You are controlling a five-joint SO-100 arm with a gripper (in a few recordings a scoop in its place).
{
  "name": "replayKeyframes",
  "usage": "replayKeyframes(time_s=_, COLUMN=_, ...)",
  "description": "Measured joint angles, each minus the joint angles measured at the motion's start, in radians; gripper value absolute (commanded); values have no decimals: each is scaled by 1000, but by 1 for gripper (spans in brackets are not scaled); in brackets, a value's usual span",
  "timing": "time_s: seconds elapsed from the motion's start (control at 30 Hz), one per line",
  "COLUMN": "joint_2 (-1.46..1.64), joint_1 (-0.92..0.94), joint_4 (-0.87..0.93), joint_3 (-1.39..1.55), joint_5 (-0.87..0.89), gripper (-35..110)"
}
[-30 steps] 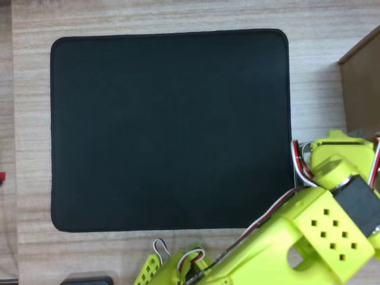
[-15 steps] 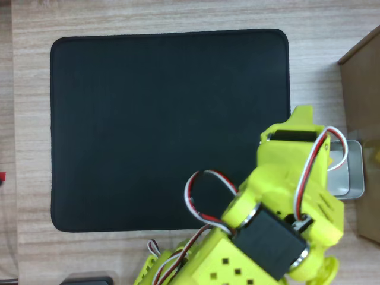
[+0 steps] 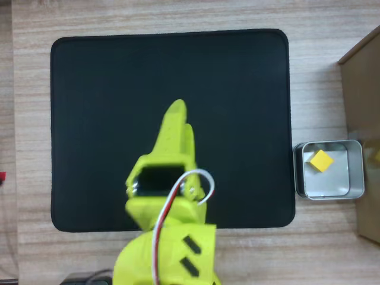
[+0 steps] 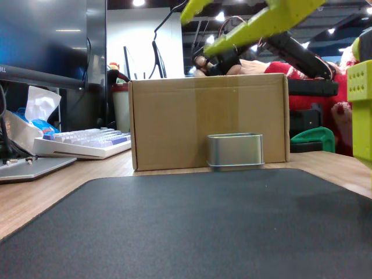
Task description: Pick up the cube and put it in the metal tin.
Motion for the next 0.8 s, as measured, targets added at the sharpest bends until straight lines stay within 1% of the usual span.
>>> replayKeyframes(time_s=0.07, joint_2=44, joint_1=-41, joint_4=0, joint_3=49, joint_5=17, gripper=9)
replayKeyframes(time_s=0.23, joint_2=130, joint_1=-58, joint_4=12, joint_3=143, joint_5=69, gripper=0)
replayKeyframes(time_s=0.3, joint_2=129, joint_1=-38, joint_4=8, joint_3=178, joint_5=130, gripper=0)
replayKeyframes(time_s=0.43, joint_2=129, joint_1=-2, joint_4=-55, joint_3=301, joint_5=172, gripper=0)
replayKeyframes(time_s=0.53, joint_2=132, joint_1=35, joint_4=-140, joint_3=370, joint_5=173, gripper=0)
replayKeyframes(time_s=0.67, joint_2=129, joint_1=35, joint_4=-179, joint_3=474, joint_5=173, gripper=0)
replayKeyframes(time_s=0.8, joint_2=130, joint_1=69, joint_4=-199, joint_3=514, joint_5=166, gripper=0)
